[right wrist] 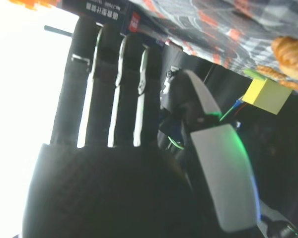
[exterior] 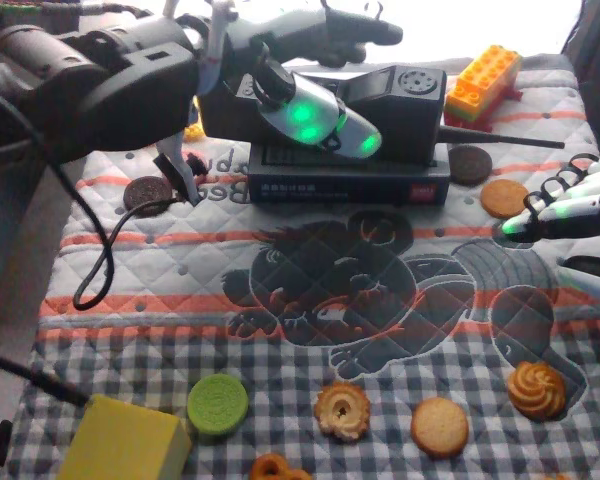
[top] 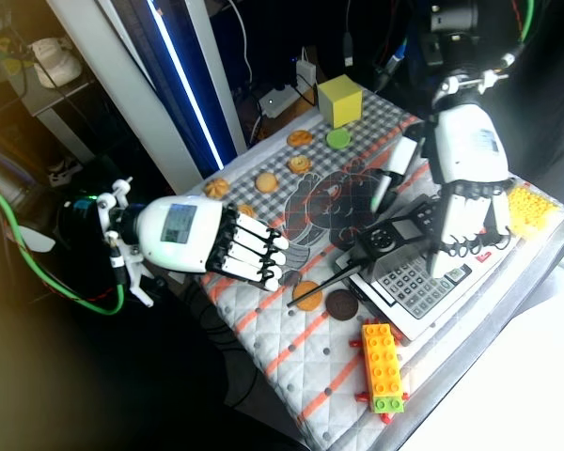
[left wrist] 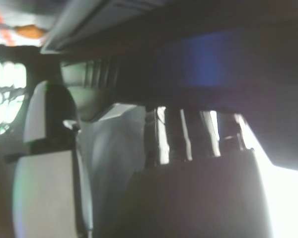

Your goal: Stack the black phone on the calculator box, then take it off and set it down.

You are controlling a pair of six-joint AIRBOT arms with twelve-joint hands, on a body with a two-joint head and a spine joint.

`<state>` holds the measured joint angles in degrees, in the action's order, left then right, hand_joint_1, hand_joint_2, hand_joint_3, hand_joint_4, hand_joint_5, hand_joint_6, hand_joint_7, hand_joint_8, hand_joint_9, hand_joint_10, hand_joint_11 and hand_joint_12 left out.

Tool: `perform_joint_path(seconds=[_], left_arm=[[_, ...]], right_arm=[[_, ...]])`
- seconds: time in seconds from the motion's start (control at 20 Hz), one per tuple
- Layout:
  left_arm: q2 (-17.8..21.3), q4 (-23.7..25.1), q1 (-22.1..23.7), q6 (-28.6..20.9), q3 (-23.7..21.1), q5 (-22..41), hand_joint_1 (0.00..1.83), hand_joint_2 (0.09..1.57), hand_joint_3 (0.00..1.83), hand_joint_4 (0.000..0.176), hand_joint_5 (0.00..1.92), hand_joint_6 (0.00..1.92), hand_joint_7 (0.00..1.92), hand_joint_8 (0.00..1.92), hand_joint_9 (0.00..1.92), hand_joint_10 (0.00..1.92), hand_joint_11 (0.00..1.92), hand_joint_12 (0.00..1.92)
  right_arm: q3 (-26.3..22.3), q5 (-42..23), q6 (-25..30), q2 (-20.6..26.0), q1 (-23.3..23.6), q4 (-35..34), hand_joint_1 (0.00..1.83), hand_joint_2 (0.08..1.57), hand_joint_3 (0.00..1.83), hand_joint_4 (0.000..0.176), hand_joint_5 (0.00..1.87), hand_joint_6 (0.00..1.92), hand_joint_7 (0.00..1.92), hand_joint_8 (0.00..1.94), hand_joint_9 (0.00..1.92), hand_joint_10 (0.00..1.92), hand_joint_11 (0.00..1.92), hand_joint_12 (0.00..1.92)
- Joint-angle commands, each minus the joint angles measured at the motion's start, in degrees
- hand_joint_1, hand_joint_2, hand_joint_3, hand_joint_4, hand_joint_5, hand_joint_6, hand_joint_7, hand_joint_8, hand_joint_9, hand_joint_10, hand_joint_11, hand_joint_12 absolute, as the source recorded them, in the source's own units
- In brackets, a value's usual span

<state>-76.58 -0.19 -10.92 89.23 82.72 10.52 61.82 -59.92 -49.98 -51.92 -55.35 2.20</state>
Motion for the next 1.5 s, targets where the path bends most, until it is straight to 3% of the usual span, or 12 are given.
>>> perform_joint_path(seconds=[0.0,0.2,0.35,0.45,0.6,0.65,0.95,1.05,1.2,1.3,1.35,1.45], left_arm=[[1.9,-0.6,0.4,-0.2,-1.1,10.0,0.79,0.92,0.00,0.175,0.21,0.00,0.35,0.01,0.41,0.01,0.00,0.95],[8.9,-0.9,-0.1,-0.2,-8.8,19.7,0.81,0.93,0.00,0.176,0.12,0.01,0.07,0.00,0.01,0.00,0.00,0.01],[13.9,-1.5,-1.5,-0.2,-13.2,26.5,0.73,0.92,0.00,0.108,0.16,0.02,0.12,0.02,0.03,0.01,0.00,0.00],[18.7,-2.3,-4.0,-0.3,-17.5,31.7,0.72,0.89,0.00,0.147,0.14,0.00,0.05,0.00,0.00,0.00,0.00,0.00],[25.0,-5.9,-11.4,-0.3,-22.9,37.9,0.71,0.81,0.00,0.115,0.20,0.01,0.14,0.01,0.08,0.01,0.04,0.03],[26.2,-7.2,-14.2,-0.3,-24.3,39.8,0.84,0.89,0.00,0.160,0.17,0.00,0.13,0.00,0.08,0.00,0.00,0.02],[30.5,-14.7,-33.3,-3.2,-31.8,56.6,0.99,0.88,0.00,0.156,0.08,0.00,0.02,0.00,0.00,0.00,0.00,0.00],[30.7,-16.0,-36.8,-12.6,-32.0,59.4,0.97,0.90,0.01,0.105,0.07,0.00,0.03,0.00,0.00,0.00,0.00,0.00],[30.7,-17.6,-41.8,-18.8,-32.0,62.5,0.93,0.92,0.01,0.084,0.06,0.00,0.03,0.00,0.00,0.00,0.00,0.00],[30.7,-18.8,-43.4,-19.6,-32.2,63.6,0.92,0.92,0.01,0.089,0.05,0.00,0.03,0.00,0.00,0.00,0.00,0.00],[30.6,-19.3,-43.8,-19.6,-32.2,63.9,0.94,0.92,0.01,0.130,0.03,0.00,0.00,0.00,0.00,0.00,0.00,0.00],[30.5,-19.9,-44.0,-19.6,-32.0,63.5,0.94,0.92,0.00,0.140,0.02,0.00,0.00,0.00,0.00,0.00,0.00,0.00]], right_arm=[[0.2,-7.0,0.2,0.1,1.0,-1.0,0.67,1.39,0.00,0.000,0.68,0.00,0.76,0.00,0.78,0.00,0.64,0.37],[0.2,-7.9,0.3,0.1,1.6,-1.1,0.78,1.35,0.00,0.000,0.69,0.00,0.78,0.00,0.82,0.00,0.53,0.71],[0.1,-8.3,1.2,0.1,1.6,-1.1,0.71,1.31,0.00,0.000,0.63,0.00,0.69,0.00,0.79,0.00,0.46,0.84],[0.1,-9.9,2.1,0.1,1.6,-1.1,0.62,1.30,0.00,0.000,0.63,0.00,0.67,0.00,0.72,0.00,0.44,0.72],[-0.2,-12.8,2.6,0.1,2.5,-1.2,0.55,1.27,0.00,0.009,0.56,0.00,0.60,0.00,0.56,0.00,0.32,0.41],[-0.2,-13.6,2.6,0.1,3.0,-1.3,0.50,1.26,0.00,0.009,0.56,0.00,0.61,0.00,0.57,0.01,0.34,0.41],[3.1,-10.2,2.4,-2.8,11.7,-1.3,0.58,1.19,0.00,0.056,0.47,0.00,0.47,0.00,0.46,0.00,0.34,0.42],[4.5,-8.1,2.4,-4.1,14.3,-1.3,0.60,1.14,0.00,0.086,0.47,0.00,0.47,0.00,0.47,0.00,0.29,0.51],[7.9,-2.7,2.4,-7.6,20.2,-1.1,0.61,1.11,0.00,0.100,0.43,0.00,0.44,0.00,0.44,0.00,0.14,0.84],[9.8,-0.2,2.4,-9.7,23.0,-1.1,0.54,1.09,0.00,0.125,0.33,0.00,0.38,0.00,0.46,0.00,0.13,1.03],[11.1,1.9,2.4,-11.0,24.7,-1.1,0.54,1.02,0.00,0.167,0.25,0.00,0.34,0.00,0.43,0.00,0.05,1.19],[13.5,5.9,2.4,-13.5,27.2,-1.1,0.59,0.99,0.00,0.153,0.25,0.00,0.38,0.01,0.51,0.03,0.10,1.30]])
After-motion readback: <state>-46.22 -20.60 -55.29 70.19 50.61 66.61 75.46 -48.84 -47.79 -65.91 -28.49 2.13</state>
